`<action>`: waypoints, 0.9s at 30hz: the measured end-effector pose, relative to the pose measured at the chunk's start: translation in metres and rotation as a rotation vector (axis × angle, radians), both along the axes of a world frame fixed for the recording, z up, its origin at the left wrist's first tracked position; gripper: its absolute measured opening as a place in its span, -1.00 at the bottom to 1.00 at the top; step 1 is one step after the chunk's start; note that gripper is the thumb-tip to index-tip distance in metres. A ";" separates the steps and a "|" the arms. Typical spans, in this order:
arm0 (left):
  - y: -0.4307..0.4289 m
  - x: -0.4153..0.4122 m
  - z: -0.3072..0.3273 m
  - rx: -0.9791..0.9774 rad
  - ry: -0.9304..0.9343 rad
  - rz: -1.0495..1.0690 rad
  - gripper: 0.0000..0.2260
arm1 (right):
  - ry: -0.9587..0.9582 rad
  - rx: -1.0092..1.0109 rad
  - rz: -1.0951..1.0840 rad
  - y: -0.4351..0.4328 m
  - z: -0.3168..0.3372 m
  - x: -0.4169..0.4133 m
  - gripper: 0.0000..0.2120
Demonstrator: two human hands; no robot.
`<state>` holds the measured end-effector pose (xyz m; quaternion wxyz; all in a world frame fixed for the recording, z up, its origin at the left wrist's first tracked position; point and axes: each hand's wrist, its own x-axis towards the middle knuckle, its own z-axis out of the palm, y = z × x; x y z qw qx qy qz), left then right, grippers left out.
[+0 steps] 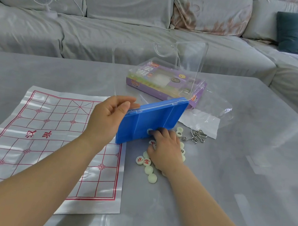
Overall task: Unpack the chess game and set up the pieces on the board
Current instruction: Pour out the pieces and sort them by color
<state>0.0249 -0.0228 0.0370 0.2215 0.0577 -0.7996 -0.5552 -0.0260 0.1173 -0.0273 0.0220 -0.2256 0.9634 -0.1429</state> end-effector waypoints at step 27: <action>-0.008 -0.006 0.002 0.027 -0.013 0.024 -0.82 | 0.032 -0.185 -0.160 -0.006 0.007 0.008 -0.74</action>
